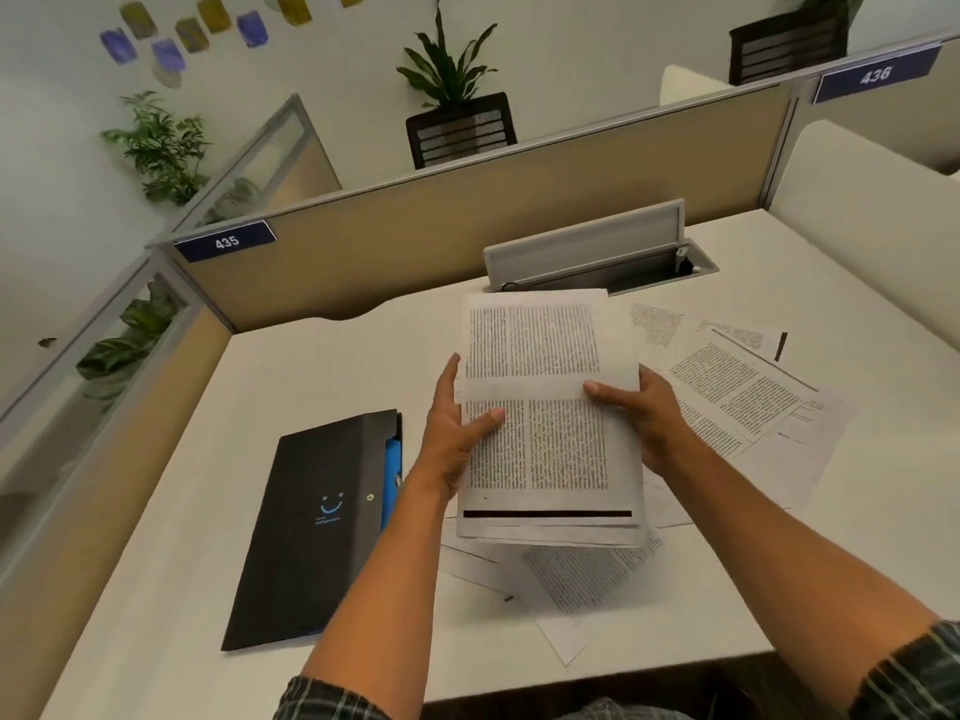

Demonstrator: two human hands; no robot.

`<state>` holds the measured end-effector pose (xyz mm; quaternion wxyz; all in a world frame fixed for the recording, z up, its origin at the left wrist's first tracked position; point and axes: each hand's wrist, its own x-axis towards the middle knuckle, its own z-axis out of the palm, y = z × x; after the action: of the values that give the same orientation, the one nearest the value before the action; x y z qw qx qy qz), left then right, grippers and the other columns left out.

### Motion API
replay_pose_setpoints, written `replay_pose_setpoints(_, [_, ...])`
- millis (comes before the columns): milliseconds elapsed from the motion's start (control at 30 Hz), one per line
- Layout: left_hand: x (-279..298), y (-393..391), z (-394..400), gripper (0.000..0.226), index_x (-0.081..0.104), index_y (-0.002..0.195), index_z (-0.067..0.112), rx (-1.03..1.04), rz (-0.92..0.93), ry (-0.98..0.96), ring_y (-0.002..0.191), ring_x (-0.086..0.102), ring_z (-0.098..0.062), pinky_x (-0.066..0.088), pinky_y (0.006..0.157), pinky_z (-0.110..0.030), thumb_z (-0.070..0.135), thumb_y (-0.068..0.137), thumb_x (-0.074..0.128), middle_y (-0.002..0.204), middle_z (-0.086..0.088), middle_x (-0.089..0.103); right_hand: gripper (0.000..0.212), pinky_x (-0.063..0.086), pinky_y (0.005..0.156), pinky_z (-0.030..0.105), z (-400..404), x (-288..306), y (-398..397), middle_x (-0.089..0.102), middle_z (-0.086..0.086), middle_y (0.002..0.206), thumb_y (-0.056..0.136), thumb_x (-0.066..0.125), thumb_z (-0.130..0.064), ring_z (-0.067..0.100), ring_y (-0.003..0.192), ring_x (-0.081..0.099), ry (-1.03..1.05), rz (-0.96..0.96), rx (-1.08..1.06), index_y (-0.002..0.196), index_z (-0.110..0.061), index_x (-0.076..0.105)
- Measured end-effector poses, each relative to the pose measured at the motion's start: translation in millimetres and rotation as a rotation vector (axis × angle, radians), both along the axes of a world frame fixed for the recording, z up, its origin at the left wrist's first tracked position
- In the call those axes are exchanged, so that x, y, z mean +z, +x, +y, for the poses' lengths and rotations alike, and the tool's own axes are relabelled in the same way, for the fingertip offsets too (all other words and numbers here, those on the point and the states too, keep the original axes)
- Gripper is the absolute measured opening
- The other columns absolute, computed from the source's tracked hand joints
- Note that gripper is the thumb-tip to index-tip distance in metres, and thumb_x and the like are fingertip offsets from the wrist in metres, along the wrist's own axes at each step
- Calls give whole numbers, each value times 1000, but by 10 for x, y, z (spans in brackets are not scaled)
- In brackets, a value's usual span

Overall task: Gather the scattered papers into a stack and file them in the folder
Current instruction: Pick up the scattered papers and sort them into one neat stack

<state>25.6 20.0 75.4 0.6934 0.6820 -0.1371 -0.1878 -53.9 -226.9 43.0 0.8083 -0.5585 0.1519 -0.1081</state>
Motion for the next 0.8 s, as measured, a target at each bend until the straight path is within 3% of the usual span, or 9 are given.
replay_pose_setpoints(100, [118,31,92,74,42,146,33,9,-16,-54,113,67,-30,59,86,-50,13,84,78,133,-5,64,59,63,81,46,65,211,44,76,7,116,70,88,-25,31,104,74,-110,-84,9,124,-13,66])
replay_pose_setpoints(200, [190,92,193,43,68,115,26,5,-11,-74,108,70,-31,61,83,-45,23,75,84,116,-11,72,57,63,81,42,118,358,72,75,5,115,65,89,-33,27,105,73,-218,-160,62,117,-19,70])
replay_pose_setpoints(267, [141,116,250,30,74,102,29,-8,-52,-21,102,71,-26,61,79,-38,25,74,84,109,-7,74,55,63,83,45,146,350,86,74,7,112,65,87,-37,29,105,72,-262,-155,102,114,-18,71])
replay_pose_setpoints(367, [-77,96,316,29,74,102,28,-54,-52,25,107,68,-27,61,84,-42,13,79,82,108,-5,73,48,63,82,51,213,146,102,75,9,108,63,88,-37,31,103,73,-265,-112,175,108,-25,75])
replay_pose_setpoints(467, [-318,38,364,41,69,117,26,-84,-17,56,113,66,-22,59,87,-37,17,80,83,115,-5,71,47,63,81,48,315,-100,109,76,6,107,59,91,-38,29,103,73,-250,-77,173,104,-33,78])
replay_pose_setpoints(600, [-428,19,356,37,71,107,45,-66,-40,175,102,68,-3,58,78,-21,16,85,78,106,15,74,51,63,74,32,373,-275,150,78,-4,102,61,79,-78,18,96,75,-199,-15,163,97,-41,78])
replay_pose_setpoints(667, [-461,79,331,27,73,109,33,-28,-94,254,90,70,-3,58,78,-23,14,90,73,96,17,75,61,62,77,32,343,-330,241,78,-6,102,71,55,-89,16,95,75,-182,50,56,96,-39,79])
replay_pose_setpoints(733, [-476,145,305,8,73,93,7,29,-85,286,75,61,-18,50,70,-35,14,93,69,79,1,70,52,60,80,33,284,-411,361,76,-7,102,90,48,-77,21,98,72,-288,123,-116,97,-34,77])
replay_pose_setpoints(800, [-491,194,286,23,67,74,6,100,-35,254,71,54,-23,45,65,-38,20,92,72,74,-13,62,23,58,83,36,132,-516,446,73,-5,114,95,66,-45,25,106,70,-536,176,-215,113,-30,70])
